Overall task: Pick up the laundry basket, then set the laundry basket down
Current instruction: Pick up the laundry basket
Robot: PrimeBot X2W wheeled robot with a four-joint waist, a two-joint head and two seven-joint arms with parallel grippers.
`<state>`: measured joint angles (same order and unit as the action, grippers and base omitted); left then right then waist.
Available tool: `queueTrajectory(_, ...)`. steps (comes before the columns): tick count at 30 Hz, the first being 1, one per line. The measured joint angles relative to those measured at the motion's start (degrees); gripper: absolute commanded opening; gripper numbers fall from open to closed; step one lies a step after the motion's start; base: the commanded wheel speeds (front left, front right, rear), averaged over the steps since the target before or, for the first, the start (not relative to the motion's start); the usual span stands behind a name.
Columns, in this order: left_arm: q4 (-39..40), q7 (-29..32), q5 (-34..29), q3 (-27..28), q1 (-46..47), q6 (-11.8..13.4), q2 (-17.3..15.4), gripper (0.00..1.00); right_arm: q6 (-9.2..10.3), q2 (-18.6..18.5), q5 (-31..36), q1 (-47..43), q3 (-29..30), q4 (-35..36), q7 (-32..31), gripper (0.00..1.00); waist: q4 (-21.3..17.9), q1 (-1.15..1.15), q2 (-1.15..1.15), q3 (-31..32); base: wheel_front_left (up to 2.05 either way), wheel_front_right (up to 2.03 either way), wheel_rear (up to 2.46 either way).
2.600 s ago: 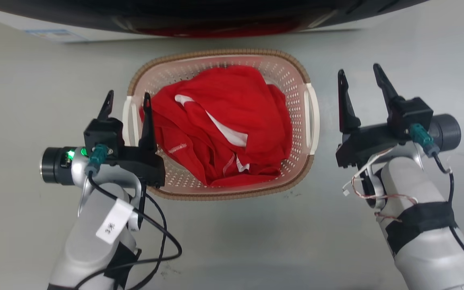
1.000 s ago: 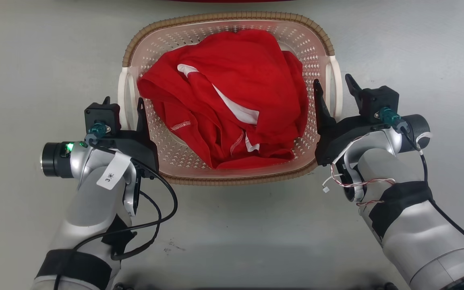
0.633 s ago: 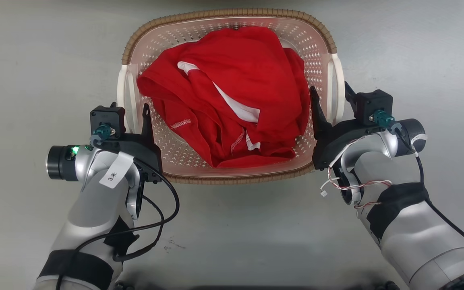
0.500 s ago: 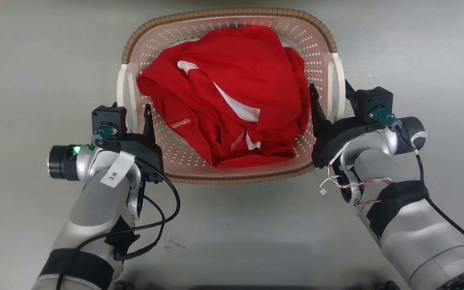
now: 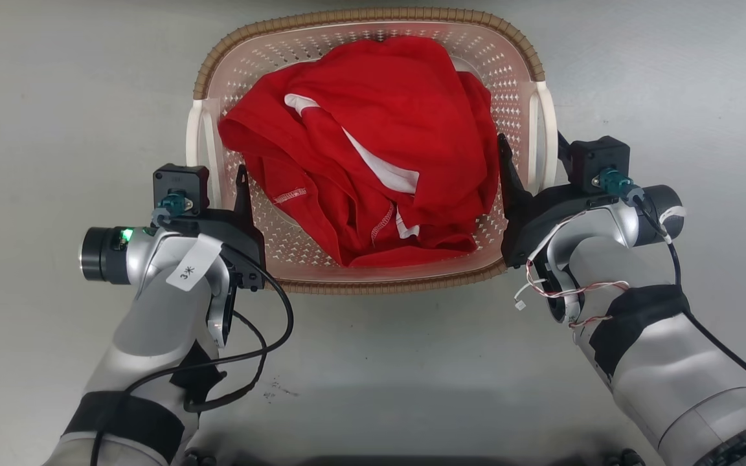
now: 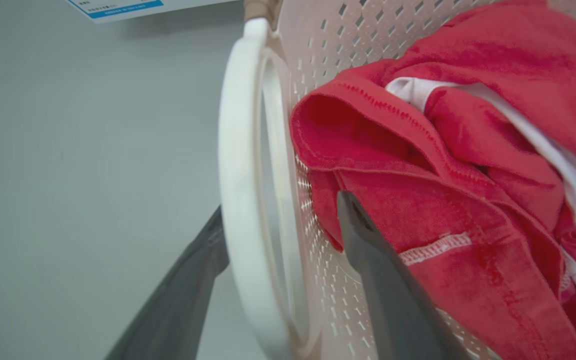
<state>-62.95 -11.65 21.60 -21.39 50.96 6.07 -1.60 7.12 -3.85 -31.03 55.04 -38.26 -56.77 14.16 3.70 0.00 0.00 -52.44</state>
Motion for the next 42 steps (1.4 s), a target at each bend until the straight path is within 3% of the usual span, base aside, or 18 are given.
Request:
queueTrajectory(1, -0.08, 0.04, 0.02, -0.22, 0.31, 0.00, 0.00, 1.00, 0.00, 0.00, -0.31, 0.21, -0.15, -0.27, 0.01, 0.98, 0.00, 0.00, 0.00, -0.03, 0.00, 0.00, 0.00)
queueTrajectory(2, -0.09, 0.04, 0.02, -0.48, 0.52, 0.00, 0.00, 0.78, 0.00, 0.00, -0.65, 0.54, -0.29, -0.52, 0.02, 0.86, -0.01, 0.00, 0.00, -0.05, 0.00, 0.00, 0.00)
queueTrajectory(3, -0.13, 0.07, 0.03, -0.86, 0.59, -0.01, 0.00, 0.78, 0.00, 0.00, -0.87, 0.81, -0.42, -0.63, 0.03, 0.86, -0.01, 0.00, 0.00, -0.07, 0.00, 0.00, 0.00)
queueTrajectory(4, -0.25, 0.16, 0.10, -1.20, 0.59, -0.01, 0.01, 0.49, 0.00, -0.01, -0.92, 0.92, -0.52, -0.64, 0.03, 0.62, -0.02, 0.00, 0.00, -0.09, 0.00, 0.00, 0.00)
queueTrajectory(5, -0.40, 0.19, 0.12, -1.45, 0.59, -0.01, 0.01, 0.32, 0.00, 0.00, -1.10, 0.92, -0.70, -0.74, 0.03, 0.47, -0.02, 0.00, 0.00, -0.11, 0.00, 0.00, 0.00)
queueTrajectory(6, -0.47, 0.19, 0.19, -1.63, 0.59, -0.01, 0.01, 0.06, 0.00, 0.00, -1.24, 0.92, -0.84, -0.87, 0.03, 0.47, -0.03, 0.00, 0.00, -0.13, 0.00, 0.00, 0.00)
queueTrajectory(7, -0.49, 0.19, 0.37, -1.76, 0.60, 0.00, -0.04, 0.00, 0.01, 0.00, -1.32, 0.92, -0.98, -0.93, 0.03, 0.35, -0.04, 0.00, 0.00, -0.13, 0.00, 0.00, 0.00)
queueTrajectory(8, -0.55, 0.18, 0.62, -1.85, 0.60, -0.11, -0.34, 0.00, 0.23, -0.11, -1.37, 0.92, -1.02, -1.02, 0.04, 0.05, -0.04, 0.00, 0.00, -0.13, 0.00, 0.00, 0.00)
queueTrajectory(9, -0.57, 0.19, 0.88, -1.93, 0.60, -0.24, -0.36, 0.00, 0.43, -0.30, -1.49, 0.92, -1.07, -1.11, 0.04, 0.00, -0.05, 0.00, 0.00, -0.13, 0.00, 0.00, 0.00)
queueTrajectory(24, -1.36, 0.19, 3.76, -5.03, 0.51, -0.10, -0.19, 0.00, 0.44, -0.49, -4.90, 0.92, -3.15, -2.41, 0.04, 0.00, -0.40, -0.01, 0.00, 1.67, 0.00, 0.00, 0.00)
queueTrajectory(42, -1.88, 1.55, 7.25, -10.16, -4.11, 0.08, -0.25, 0.00, 0.45, -0.49, -9.53, -4.02, -6.78, -3.64, -0.31, 0.00, -1.47, -0.01, 0.00, 8.68, 0.00, 0.00, 0.00)
